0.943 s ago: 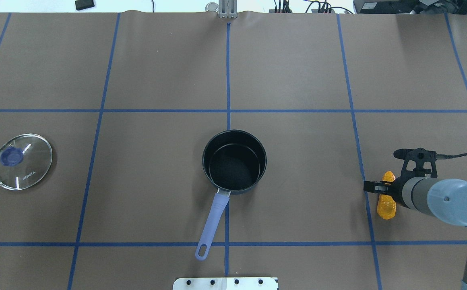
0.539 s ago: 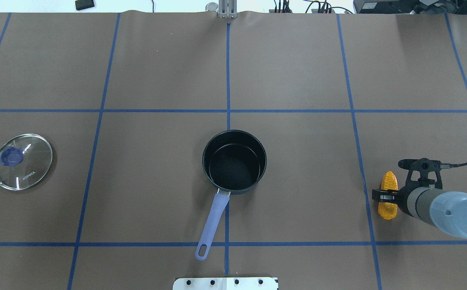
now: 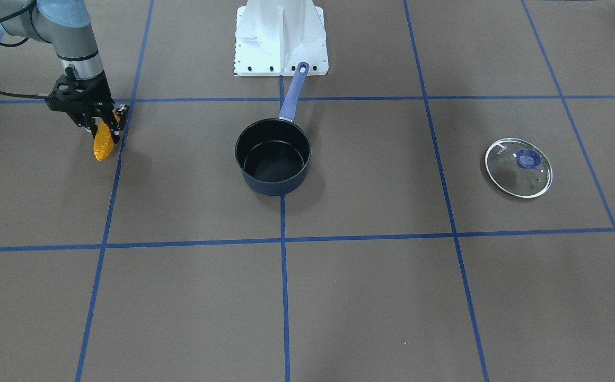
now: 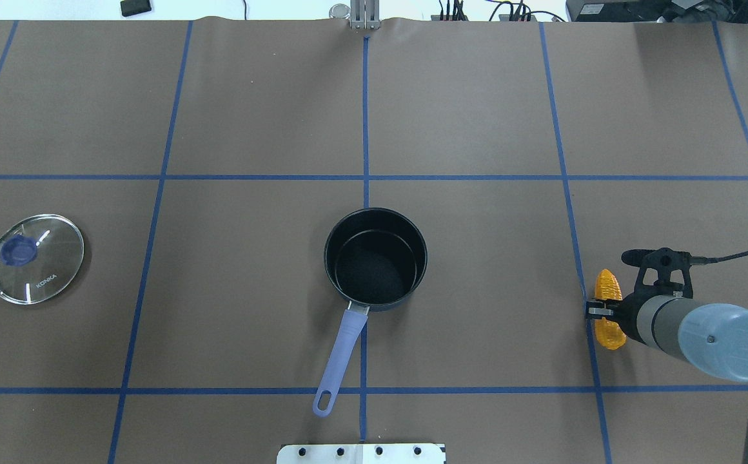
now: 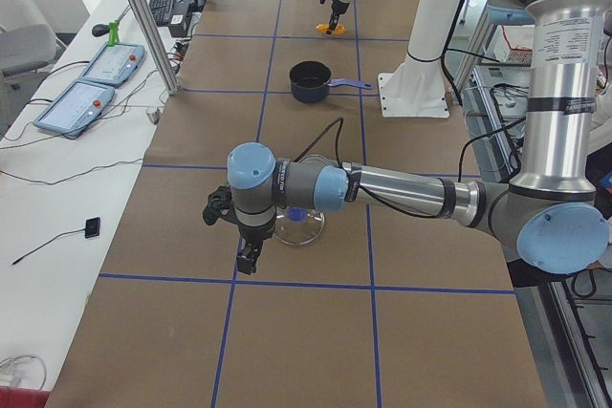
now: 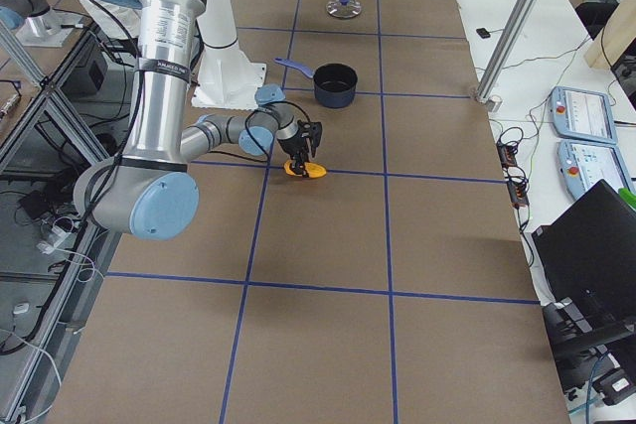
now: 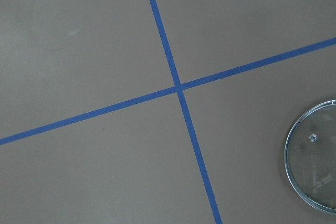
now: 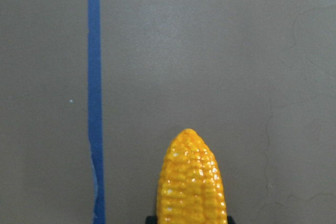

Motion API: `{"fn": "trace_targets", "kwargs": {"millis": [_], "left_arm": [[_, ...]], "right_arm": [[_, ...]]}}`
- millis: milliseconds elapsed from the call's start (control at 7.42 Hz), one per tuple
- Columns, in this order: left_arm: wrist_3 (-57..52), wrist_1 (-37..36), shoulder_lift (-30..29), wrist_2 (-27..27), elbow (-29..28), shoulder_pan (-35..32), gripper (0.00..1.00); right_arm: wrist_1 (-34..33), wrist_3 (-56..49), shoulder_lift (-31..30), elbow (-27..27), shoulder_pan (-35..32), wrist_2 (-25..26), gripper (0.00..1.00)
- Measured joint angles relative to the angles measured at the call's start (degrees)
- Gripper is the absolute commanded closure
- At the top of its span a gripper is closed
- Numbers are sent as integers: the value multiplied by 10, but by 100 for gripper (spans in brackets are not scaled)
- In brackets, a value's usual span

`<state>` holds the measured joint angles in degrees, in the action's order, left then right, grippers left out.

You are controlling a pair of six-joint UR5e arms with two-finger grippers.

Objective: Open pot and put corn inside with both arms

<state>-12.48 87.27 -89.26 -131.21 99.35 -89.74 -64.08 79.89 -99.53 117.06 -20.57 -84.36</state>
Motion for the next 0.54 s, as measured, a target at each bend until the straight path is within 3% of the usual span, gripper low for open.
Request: {"fn": "trace_targets", "kwargs": {"millis": [270,539], "left_arm": [[12,-1,0,-1,0,0,1],[44,0,9,-11,5,0,1]], "right_arm": [[-41,0,96,0,-18,-7,100],[-181,3,253,-5,-51,-40,100]]}}
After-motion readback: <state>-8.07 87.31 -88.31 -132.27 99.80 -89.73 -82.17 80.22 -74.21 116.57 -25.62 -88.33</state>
